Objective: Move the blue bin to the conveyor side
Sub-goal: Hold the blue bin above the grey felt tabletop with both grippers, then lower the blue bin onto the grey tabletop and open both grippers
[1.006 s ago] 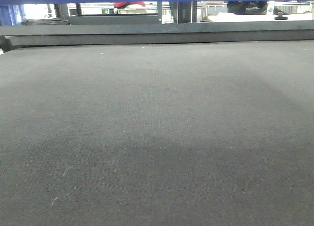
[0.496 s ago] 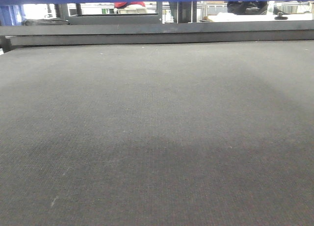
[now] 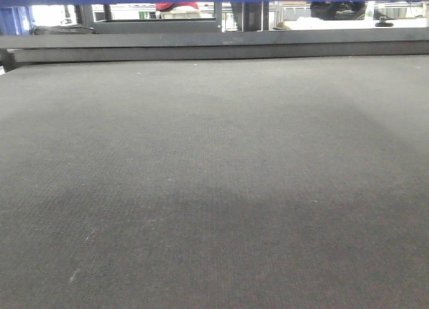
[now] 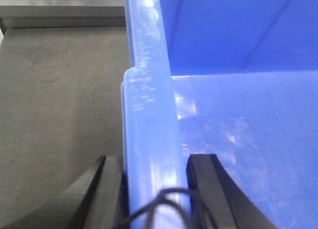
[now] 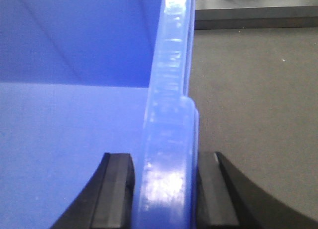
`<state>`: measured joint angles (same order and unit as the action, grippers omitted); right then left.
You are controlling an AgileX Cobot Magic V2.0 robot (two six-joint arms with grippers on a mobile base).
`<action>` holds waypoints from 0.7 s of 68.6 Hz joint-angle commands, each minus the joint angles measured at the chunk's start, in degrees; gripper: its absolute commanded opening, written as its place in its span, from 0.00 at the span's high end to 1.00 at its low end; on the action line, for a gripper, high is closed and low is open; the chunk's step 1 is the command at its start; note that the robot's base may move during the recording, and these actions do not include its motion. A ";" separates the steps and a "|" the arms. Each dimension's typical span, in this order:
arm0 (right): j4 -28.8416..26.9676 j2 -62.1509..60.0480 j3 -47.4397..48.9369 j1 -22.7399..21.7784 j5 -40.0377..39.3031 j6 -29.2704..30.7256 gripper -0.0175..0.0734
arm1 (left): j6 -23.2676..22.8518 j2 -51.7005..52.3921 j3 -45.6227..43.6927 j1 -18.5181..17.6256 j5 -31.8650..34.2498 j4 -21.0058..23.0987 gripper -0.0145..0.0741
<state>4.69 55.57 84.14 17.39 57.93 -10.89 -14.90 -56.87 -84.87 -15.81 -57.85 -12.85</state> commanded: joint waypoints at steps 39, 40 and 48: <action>3.74 25.80 2.14 -0.28 -10.01 1.33 0.89 | 1.11 -25.98 -1.16 6.80 3.66 1.22 0.85; 3.74 26.44 2.14 -0.28 -10.16 1.33 0.89 | 1.11 -26.55 -1.16 6.89 3.78 1.10 0.85; 3.74 31.51 2.14 -0.28 -10.70 1.33 0.89 | 1.11 -30.61 -1.16 7.13 4.71 0.75 0.85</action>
<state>7.69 85.15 84.99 17.17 53.06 -10.53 -14.39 -86.10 -84.98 -8.73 -57.71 -11.84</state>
